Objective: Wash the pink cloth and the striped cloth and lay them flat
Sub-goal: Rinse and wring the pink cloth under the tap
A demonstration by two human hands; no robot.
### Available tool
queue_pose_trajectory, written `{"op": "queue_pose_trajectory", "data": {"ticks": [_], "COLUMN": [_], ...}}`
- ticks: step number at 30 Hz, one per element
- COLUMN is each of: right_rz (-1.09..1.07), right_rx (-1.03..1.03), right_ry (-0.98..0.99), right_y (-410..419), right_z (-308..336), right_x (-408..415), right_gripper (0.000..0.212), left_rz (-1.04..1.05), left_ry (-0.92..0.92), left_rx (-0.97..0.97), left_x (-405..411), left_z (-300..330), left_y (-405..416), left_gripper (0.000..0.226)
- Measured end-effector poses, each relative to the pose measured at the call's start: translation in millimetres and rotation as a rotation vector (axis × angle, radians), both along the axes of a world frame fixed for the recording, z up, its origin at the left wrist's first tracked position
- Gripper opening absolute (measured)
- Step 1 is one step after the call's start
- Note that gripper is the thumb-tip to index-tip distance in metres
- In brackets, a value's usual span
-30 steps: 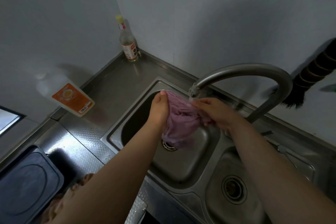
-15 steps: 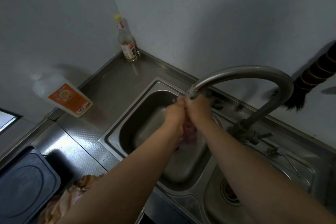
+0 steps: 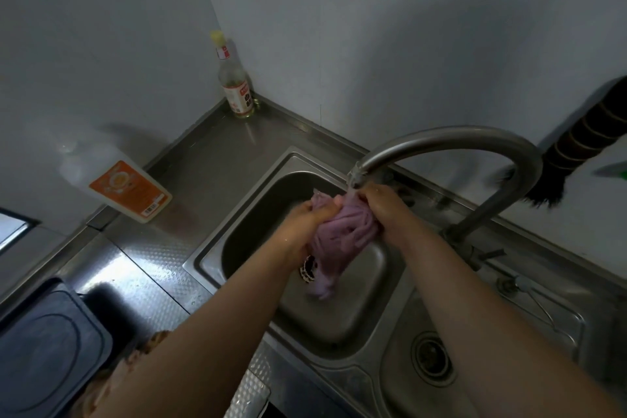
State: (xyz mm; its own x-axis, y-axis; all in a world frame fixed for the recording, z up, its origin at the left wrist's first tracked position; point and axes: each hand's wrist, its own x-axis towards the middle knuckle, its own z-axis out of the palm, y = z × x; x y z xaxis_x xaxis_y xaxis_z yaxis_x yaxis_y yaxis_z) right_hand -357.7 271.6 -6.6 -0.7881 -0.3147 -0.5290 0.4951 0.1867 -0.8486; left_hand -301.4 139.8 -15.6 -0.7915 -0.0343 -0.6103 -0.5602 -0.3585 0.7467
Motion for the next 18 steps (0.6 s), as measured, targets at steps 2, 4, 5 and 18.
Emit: {"op": "queue_pose_trajectory", "data": {"ticks": [2,4,5,18], "right_rz": [0.169,0.305,0.346,-0.035], "right_rx": [-0.171,-0.190,-0.143,-0.197], "right_ry": [-0.050,-0.039,0.003,0.179], "right_y": [10,17,20,21], "right_z": [-3,-6,-7,1], "right_x": [3,5,6,11], "right_gripper": [0.018,0.025,0.027,0.017], "left_rz": [-0.064,0.002,0.061,-0.258], "left_ry": [0.015,0.022,0.019,0.209], "left_rx": [-0.100,-0.111,-0.065,0.211], "left_x": [1,1,0,3], "left_z": [-2,-3,-4,9], "left_y": [-10,-16,-19,-33], "left_gripper": [0.020,0.020,0.022,0.040]}}
